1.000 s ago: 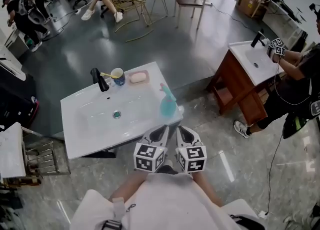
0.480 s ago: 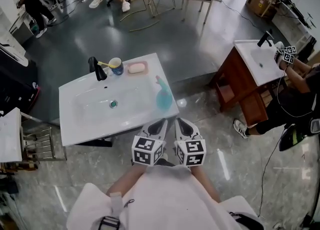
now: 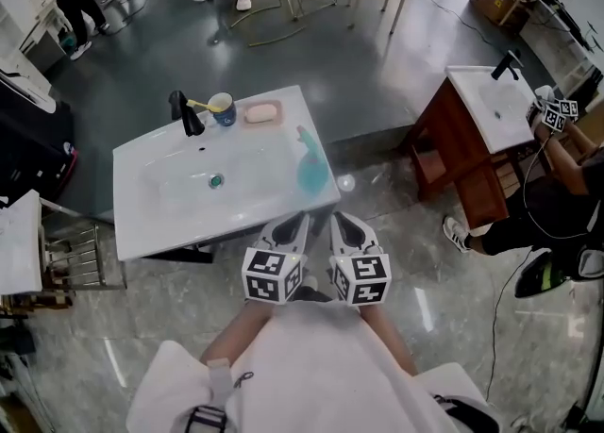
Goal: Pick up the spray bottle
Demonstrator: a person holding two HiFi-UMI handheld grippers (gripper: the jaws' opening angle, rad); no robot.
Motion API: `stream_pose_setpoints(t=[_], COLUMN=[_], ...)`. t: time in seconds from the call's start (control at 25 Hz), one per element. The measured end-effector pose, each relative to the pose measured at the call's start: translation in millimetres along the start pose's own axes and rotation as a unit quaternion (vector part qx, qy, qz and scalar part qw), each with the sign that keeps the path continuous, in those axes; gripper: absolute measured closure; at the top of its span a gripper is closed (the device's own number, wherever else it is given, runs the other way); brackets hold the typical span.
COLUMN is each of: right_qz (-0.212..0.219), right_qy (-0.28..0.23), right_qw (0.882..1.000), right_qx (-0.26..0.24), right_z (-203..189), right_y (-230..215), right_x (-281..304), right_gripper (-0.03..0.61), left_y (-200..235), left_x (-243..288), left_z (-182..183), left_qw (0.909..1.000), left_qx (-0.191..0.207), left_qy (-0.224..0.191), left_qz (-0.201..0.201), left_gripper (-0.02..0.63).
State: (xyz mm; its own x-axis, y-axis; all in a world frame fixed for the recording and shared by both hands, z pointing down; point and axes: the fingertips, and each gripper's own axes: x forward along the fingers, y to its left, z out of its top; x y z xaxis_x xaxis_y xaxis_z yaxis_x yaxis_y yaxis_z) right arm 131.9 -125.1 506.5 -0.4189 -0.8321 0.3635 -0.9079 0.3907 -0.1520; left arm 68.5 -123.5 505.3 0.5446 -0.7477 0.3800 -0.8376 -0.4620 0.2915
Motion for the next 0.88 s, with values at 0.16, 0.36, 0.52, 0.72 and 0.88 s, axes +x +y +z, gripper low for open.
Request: stream_pose_setpoints(t=[0.16,0.36,0.52,0.72,0.88], right_qz=[-0.002,-0.002,-0.002,-0.024,-0.028], right_qy=[-0.006,-0.016,-0.019,-0.041,-0.046], right_qw=[1.0,1.0,1.0,0.999,0.999], right_qx=[0.006,0.006,0.0,0.004,0.006], right_z=[1,9,14,23,26], right_y=[2,5,8,1,-2], right_x=[0,6,13,16,23], right_gripper=[0.549,0.549,0.549,0.549,0.549], left_y=[3,1,4,11,21], left_x=[-3,2,7,9,14], left_z=[-3,5,10,13,15], left_qw=[1.0,0.9999,0.9998,0.9998,0.9998], left_qx=[-0.001,0.004,0.007,0.006,0.002], left_qy=[0.001,-0.009,-0.011,-0.013,-0.014], left_qz=[0.002,-0.005,-0.013,-0.012,-0.011], left_gripper=[0.588,0.588,0.588,0.586,0.588])
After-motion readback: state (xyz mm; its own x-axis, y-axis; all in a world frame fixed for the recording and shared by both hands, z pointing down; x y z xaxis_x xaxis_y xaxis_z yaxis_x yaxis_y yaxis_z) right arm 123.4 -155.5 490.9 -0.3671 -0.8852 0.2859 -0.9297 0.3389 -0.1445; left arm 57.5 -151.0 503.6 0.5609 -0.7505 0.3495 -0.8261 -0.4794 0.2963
